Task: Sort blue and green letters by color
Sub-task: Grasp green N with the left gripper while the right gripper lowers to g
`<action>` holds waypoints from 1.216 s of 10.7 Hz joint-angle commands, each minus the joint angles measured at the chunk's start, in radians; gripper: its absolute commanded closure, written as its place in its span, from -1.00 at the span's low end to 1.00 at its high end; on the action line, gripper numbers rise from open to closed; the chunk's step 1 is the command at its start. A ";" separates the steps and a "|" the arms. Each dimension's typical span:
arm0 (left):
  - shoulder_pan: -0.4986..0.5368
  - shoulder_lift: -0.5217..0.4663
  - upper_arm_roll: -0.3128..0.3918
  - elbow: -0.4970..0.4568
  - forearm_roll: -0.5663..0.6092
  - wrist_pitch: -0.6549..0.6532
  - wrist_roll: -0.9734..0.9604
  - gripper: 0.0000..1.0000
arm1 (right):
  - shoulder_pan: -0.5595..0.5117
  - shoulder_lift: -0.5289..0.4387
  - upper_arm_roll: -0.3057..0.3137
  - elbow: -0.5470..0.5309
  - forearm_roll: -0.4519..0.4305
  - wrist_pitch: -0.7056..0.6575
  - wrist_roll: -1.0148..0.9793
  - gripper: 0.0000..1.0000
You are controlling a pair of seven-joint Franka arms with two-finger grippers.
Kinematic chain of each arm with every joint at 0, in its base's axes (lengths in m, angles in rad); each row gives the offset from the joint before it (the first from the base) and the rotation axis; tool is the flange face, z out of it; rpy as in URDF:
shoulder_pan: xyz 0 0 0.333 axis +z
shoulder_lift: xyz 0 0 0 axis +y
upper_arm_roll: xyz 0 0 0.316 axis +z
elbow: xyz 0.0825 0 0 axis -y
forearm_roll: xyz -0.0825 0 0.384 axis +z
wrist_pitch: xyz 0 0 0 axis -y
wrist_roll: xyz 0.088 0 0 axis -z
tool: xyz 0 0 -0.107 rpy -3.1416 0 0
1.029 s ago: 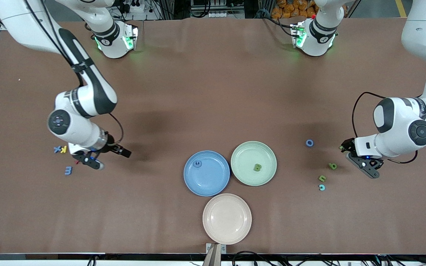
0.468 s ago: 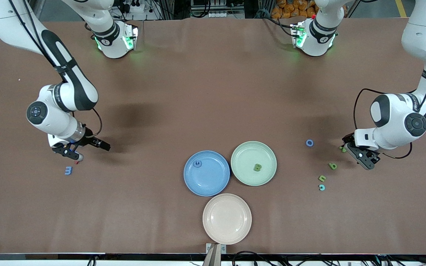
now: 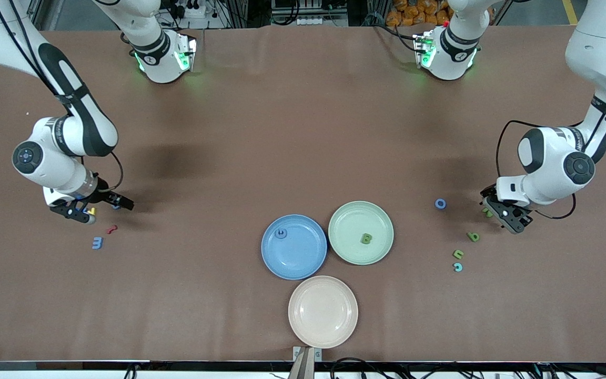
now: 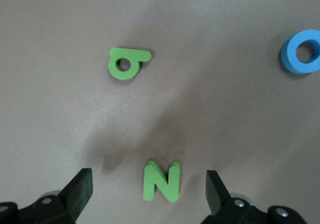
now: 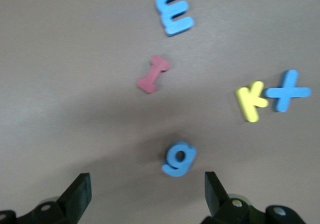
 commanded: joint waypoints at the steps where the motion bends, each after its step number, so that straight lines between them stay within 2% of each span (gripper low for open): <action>1: 0.010 -0.035 0.016 -0.077 0.006 0.076 0.006 -1.00 | -0.032 0.001 0.015 -0.029 -0.026 0.031 0.019 -1.00; 2: 0.010 -0.033 0.019 -0.079 0.004 0.082 0.001 -0.50 | -0.038 0.014 0.015 -0.027 -0.024 0.046 0.066 -1.00; 4: 0.008 -0.025 0.030 -0.079 0.004 0.093 -0.005 0.99 | -0.050 0.031 0.015 -0.027 -0.024 0.081 0.094 -1.00; 9: -0.012 -0.039 0.031 -0.073 0.006 0.087 -0.084 1.00 | -0.059 0.070 0.012 -0.027 -0.029 0.106 0.142 -1.00; 10: -0.035 -0.066 0.031 -0.062 0.002 0.046 -0.164 1.00 | -0.059 0.070 0.012 -0.027 -0.030 0.106 0.139 -1.00; 13: -0.143 -0.110 0.028 0.059 -0.002 -0.206 -0.464 1.00 | -0.062 0.070 0.010 -0.024 -0.047 0.106 0.130 -1.00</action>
